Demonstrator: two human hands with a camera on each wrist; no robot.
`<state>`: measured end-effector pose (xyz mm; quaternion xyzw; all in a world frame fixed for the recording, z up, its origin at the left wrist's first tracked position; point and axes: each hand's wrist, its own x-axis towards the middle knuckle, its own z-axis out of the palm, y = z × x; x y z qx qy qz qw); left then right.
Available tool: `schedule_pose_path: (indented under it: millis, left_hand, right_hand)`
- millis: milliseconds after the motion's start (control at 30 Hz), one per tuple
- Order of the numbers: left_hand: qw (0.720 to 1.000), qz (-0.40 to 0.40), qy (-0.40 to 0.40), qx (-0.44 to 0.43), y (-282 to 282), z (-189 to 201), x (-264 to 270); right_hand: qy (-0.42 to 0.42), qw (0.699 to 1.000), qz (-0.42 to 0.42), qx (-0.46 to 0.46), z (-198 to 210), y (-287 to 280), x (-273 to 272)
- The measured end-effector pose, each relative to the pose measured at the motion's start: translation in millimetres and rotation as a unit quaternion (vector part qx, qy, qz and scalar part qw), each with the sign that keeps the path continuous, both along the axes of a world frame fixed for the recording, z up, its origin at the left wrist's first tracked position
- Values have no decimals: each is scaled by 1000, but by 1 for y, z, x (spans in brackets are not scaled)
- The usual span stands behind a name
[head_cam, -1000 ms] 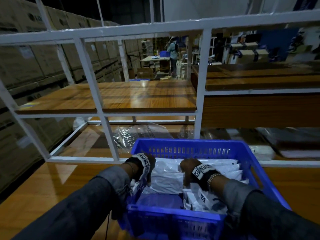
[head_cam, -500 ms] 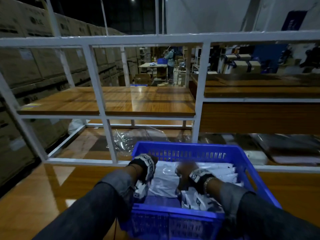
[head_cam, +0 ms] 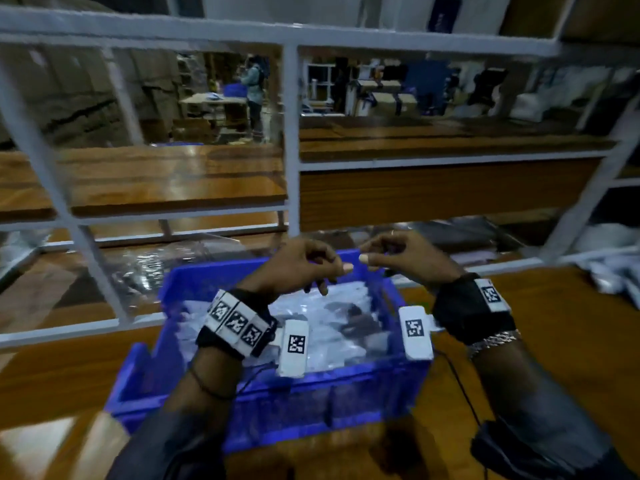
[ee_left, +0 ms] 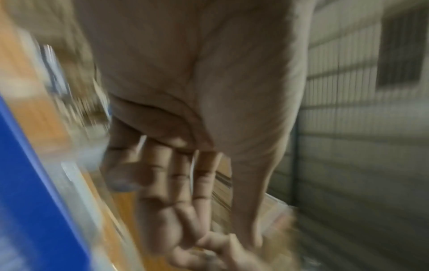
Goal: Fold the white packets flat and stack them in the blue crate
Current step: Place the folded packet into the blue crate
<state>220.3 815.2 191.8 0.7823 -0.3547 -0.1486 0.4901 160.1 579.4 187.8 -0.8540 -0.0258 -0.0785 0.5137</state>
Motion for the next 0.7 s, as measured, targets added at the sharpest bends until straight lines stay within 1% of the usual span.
schedule_pose_path:
  millis: [33,100,200,267,400,467,500,600,700]
  left_hand:
    - [1000,-19,6,-24,-21,1,-15]
    - [997,-60,15,-43,-67,-5,-42]
    - [992,-109,30,-52,-141,-23,-82]
    - [990,-118,50,-50,-191,-40,-108]
    - [989,-117,93,-17,-293,-69,-158]
    - [984,-134,115,7,-337,-85,-178]
    - [981,-143,126,17,-357,-93,-186]
    - [976,-147,155,31,-410,-109,-204]
    - [974,-151,166,37,-460,-115,-220]
  right_hand:
    - [9,999,-23,38,-4,-20,-21]
    - [11,991,-65,114,-19,-58,-61]
    - [5,967,-148,210,-54,-115,-115]
    - [14,945,-197,259,-84,-151,-152]
    - [25,887,-311,340,-136,-224,-217]
    - [31,862,-348,368,-151,-257,-245]
    - [35,854,-360,374,-156,-273,-259]
    - [32,841,-388,375,-161,-322,-296]
    - [28,832,-412,370,-166,-367,-326]
